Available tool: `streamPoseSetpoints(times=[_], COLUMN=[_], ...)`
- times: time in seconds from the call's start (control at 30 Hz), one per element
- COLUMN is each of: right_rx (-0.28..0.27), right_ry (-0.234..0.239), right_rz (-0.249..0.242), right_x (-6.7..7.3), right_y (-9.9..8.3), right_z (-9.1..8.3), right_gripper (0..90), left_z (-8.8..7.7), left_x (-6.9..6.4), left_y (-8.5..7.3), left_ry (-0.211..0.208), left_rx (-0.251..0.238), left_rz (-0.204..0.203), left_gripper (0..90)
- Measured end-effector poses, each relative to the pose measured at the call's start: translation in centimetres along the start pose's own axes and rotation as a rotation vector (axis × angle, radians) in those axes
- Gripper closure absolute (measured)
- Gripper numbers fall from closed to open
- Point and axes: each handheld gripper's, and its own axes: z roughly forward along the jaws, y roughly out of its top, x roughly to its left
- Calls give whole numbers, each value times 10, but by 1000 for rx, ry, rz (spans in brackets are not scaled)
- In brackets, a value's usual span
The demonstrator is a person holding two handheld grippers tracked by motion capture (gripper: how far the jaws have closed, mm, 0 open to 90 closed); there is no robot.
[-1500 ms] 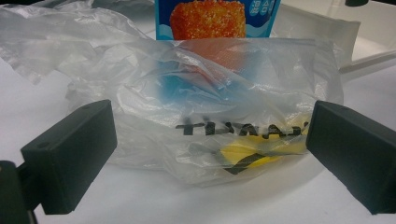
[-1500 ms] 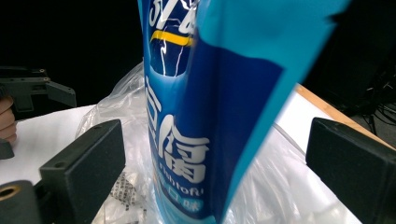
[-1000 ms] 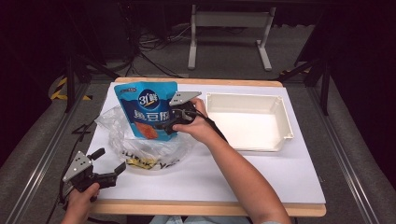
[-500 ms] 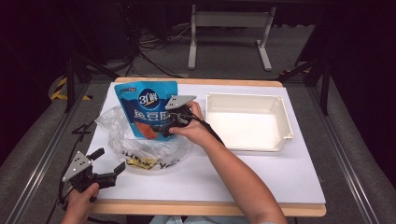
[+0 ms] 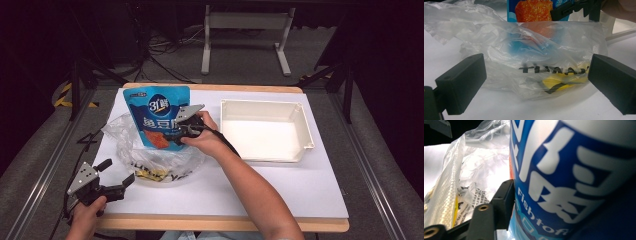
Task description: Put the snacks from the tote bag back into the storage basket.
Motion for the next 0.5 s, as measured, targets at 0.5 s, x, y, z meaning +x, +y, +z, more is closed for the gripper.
streamPoseSetpoints(times=[0.5], right_rx=[19], right_ry=[-12], right_rz=[21], right_x=[3], right_y=[6], right_z=[0], right_gripper=[503], left_z=[-1], left_x=[1], left_y=[0], left_ry=[2], left_rx=[-1], left_rz=[-8], left_gripper=[24])
